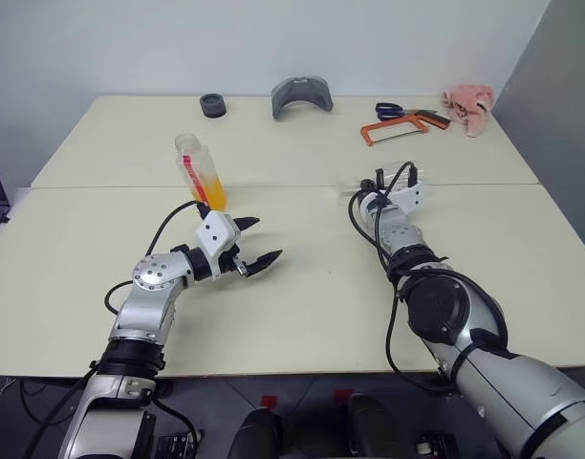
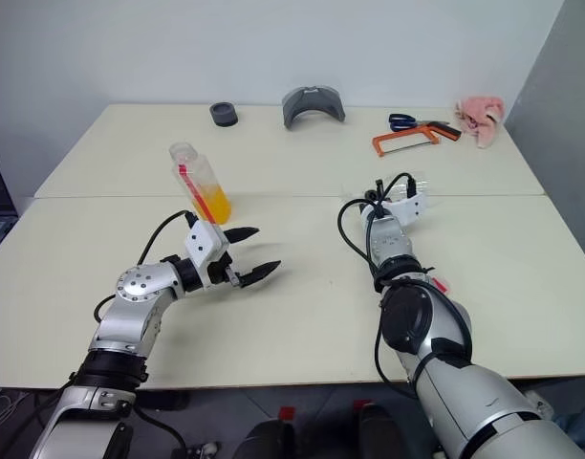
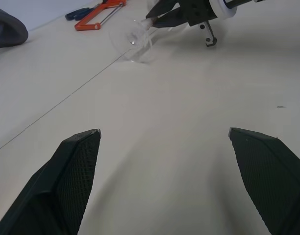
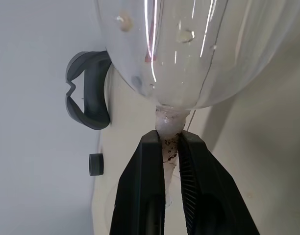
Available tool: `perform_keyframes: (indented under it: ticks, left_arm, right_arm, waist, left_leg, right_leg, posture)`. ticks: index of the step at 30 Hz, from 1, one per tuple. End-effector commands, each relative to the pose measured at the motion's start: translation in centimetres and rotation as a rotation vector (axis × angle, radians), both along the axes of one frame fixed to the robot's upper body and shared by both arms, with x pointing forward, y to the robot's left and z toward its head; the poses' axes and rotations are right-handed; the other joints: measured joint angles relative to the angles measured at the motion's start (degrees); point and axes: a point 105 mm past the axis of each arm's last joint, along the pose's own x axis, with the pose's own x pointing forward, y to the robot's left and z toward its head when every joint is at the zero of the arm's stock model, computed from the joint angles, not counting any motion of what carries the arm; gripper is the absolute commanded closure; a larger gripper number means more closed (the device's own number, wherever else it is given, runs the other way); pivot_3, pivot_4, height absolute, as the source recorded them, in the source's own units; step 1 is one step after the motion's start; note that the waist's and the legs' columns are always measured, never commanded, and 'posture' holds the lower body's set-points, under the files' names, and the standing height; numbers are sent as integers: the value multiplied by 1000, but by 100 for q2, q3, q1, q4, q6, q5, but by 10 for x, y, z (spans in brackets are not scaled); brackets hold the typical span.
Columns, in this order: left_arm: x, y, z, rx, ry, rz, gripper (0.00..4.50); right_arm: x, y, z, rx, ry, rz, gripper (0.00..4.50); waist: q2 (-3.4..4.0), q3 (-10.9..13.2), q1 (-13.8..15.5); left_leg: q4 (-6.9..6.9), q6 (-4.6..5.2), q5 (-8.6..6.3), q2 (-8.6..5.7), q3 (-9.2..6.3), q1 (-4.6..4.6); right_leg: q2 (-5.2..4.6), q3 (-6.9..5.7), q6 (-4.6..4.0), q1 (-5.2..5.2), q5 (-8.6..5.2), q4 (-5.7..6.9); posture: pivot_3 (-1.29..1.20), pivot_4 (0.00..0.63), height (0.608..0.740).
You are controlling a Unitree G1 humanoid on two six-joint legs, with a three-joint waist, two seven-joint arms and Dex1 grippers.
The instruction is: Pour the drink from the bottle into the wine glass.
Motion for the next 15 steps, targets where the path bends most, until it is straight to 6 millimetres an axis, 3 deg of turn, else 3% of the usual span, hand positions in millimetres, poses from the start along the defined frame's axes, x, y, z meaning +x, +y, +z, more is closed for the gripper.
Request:
perform_keyframes:
  ticks: [1, 7, 10, 15]
  left_arm:
    - [1, -5, 9, 0, -47, -16, 0]
    - [4, -7, 11, -30, -44, -9, 0]
    - [4, -9, 11, -38, -41, -8, 0]
    - [5, -14, 11, -41, -39, -19, 0]
  right_arm:
    - [-1, -2, -1, -36, -11, 0, 4355]
    - [0, 6, 15, -133, -124, 77, 4355]
    - [-4, 10, 32, -260, -236, 125, 4356]
    - [-24, 11, 37, -530, -352, 164, 4357]
  waist:
    - [0, 0, 0]
    - [0, 0, 1]
    - [0, 0, 1]
    - [0, 0, 9]
  left_leg:
    - [0, 0, 0, 0, 0, 0]
    - [0, 0, 0, 1, 0, 0]
    - [0, 0, 0, 1, -2, 0]
    - [1, -3, 1, 0, -28, -6]
  right_leg:
    - [0, 0, 0, 0, 0, 0]
    - [0, 0, 0, 0, 0, 0]
    - [0, 0, 0, 0, 0, 1]
    - [-2, 0, 0, -6, 0, 3]
  posture:
    - [0, 150, 740]
    - [0, 150, 740]
    - [0, 150, 740]
    - [0, 150, 740]
